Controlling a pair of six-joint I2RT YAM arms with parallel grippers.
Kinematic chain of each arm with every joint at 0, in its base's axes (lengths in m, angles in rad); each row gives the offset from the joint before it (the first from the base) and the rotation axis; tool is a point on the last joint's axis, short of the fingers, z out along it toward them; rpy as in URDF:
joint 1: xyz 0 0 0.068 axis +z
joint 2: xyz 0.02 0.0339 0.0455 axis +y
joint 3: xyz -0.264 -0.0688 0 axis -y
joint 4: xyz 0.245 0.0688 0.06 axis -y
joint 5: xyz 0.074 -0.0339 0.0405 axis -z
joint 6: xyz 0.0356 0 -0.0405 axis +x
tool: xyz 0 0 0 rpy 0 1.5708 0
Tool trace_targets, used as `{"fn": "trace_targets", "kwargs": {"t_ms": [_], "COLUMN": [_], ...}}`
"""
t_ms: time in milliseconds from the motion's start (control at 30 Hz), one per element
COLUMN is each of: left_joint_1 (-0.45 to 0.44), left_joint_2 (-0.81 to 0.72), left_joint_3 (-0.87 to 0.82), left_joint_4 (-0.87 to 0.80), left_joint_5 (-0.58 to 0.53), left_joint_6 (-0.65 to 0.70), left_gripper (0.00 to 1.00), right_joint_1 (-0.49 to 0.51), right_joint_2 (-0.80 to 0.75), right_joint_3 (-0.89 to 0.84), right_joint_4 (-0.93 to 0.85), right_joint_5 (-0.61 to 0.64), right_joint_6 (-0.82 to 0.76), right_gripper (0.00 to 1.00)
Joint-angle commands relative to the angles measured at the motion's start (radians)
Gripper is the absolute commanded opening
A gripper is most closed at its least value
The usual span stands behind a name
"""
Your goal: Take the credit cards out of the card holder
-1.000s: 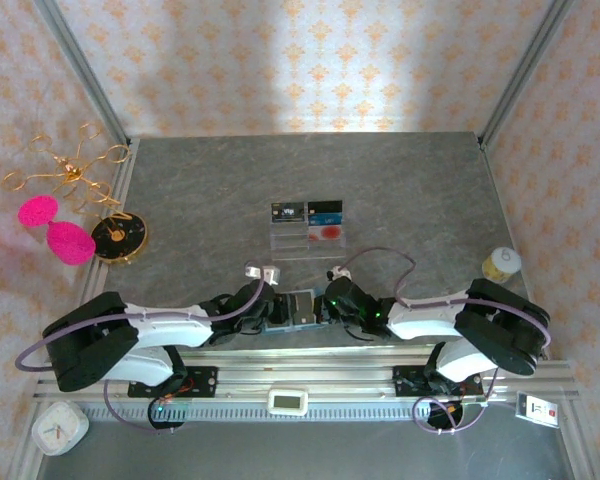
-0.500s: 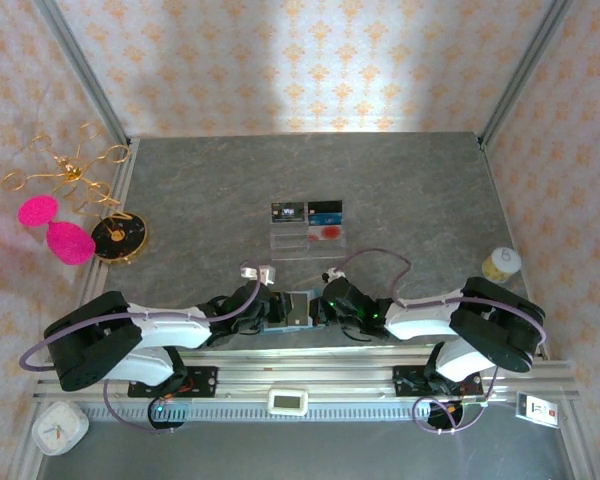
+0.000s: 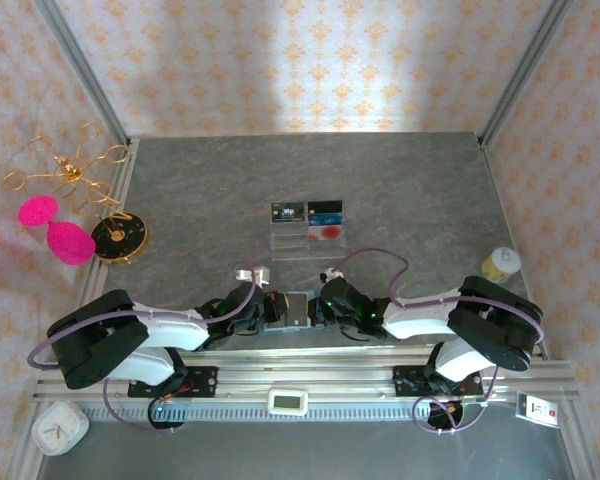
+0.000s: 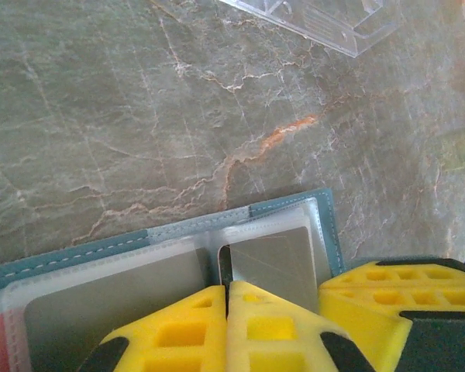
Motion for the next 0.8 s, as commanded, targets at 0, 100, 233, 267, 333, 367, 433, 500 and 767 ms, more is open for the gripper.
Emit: {"fn": "trace_targets", "kwargs": {"t_ms": [0, 100, 233, 267, 333, 367, 433, 500, 767], "left_joint_1": [0.008, 0.011, 0.021, 0.024, 0.034, 0.039, 0.049, 0.052, 0.052], "left_joint_2": [-0.013, -0.031, -0.078, -0.093, -0.126, -0.141, -0.176, -0.203, -0.181], "left_joint_3": [-0.029, -0.035, -0.042, -0.047, -0.062, -0.068, -0.084, -0.102, -0.104], "left_joint_4": [0.005, -0.006, -0.049, -0.056, -0.07, -0.075, -0.084, -0.061, -0.004], "left_joint_5": [0.027, 0.018, 0.014, 0.013, 0.017, 0.019, 0.024, 0.031, 0.079], "left_joint_6": [-0.019, -0.013, 0.007, 0.013, 0.02, 0.026, 0.033, 0.035, 0.041], "left_gripper": [0.0, 0.0, 0.0, 0.0, 0.0, 0.0, 0.0, 0.0, 0.0], "right_joint_1": [0.017, 0.017, 0.015, 0.014, 0.011, 0.011, 0.008, 0.006, 0.006], "right_joint_2": [0.006, 0.001, -0.002, -0.005, -0.004, -0.005, -0.003, 0.001, 0.019], "right_joint_3": [0.019, 0.02, 0.022, 0.022, 0.022, 0.022, 0.02, 0.023, 0.034], "right_joint_4": [-0.038, -0.055, -0.088, -0.093, -0.106, -0.11, -0.11, -0.111, -0.102], "right_joint_5": [0.01, 0.029, 0.064, 0.068, 0.08, 0.083, 0.086, 0.085, 0.069], "right_joint_6": [0.012, 0.019, 0.034, 0.035, 0.04, 0.041, 0.045, 0.044, 0.036], "right_gripper": [0.0, 0.0, 0.0, 0.0, 0.0, 0.0, 0.0, 0.0, 0.0]}}
